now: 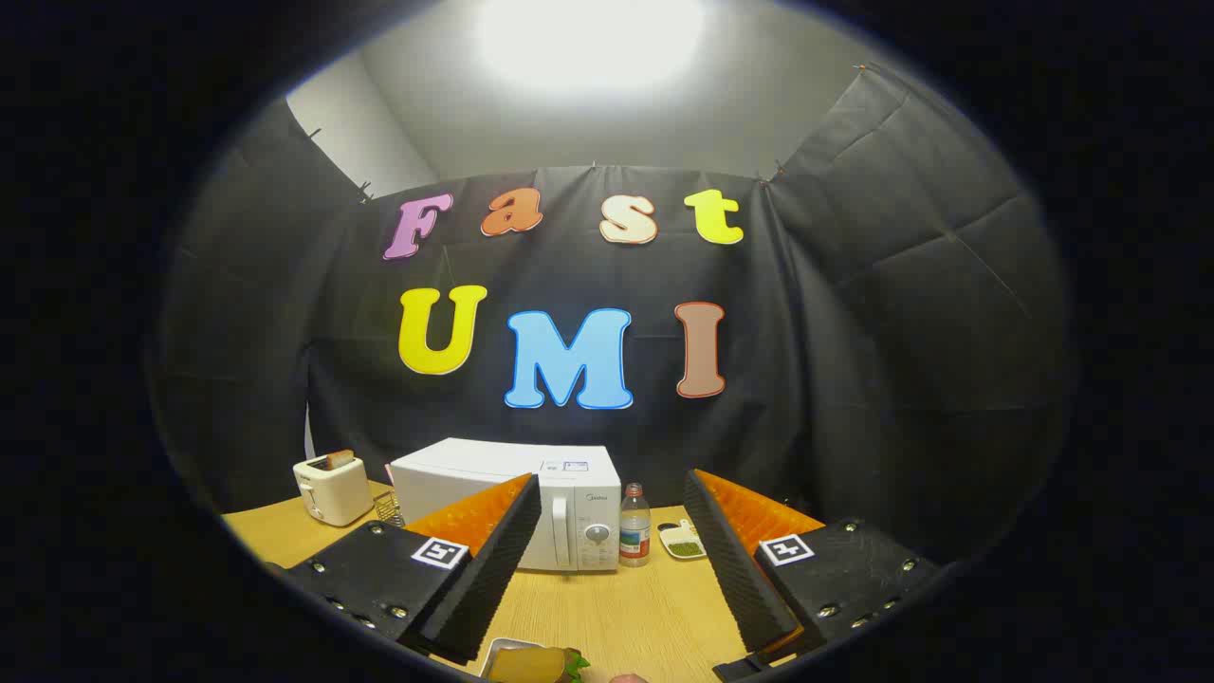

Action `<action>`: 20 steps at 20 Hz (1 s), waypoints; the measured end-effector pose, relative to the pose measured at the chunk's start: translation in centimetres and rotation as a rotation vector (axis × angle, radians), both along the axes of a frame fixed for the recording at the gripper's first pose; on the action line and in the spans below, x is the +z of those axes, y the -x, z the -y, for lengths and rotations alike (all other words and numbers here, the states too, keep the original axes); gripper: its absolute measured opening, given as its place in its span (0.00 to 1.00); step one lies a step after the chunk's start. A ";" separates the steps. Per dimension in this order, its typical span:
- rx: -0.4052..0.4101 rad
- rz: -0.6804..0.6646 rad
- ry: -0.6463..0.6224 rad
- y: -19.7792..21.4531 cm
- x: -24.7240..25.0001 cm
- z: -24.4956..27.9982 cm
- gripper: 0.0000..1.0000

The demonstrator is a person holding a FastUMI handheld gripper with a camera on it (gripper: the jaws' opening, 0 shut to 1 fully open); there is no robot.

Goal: Open the microwave, put the food inside, and close the microwave door.

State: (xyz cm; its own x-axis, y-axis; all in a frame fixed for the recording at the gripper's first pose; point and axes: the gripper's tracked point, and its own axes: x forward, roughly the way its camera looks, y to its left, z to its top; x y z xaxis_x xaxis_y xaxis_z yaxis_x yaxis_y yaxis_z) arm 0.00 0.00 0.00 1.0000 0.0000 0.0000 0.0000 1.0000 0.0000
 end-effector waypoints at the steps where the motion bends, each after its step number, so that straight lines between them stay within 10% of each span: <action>1: 0.006 -0.001 0.004 -0.1 -0.2 -0.1 0.96; 20: -0.020 -0.019 -0.040 -1.1 -1.0 1.9 0.96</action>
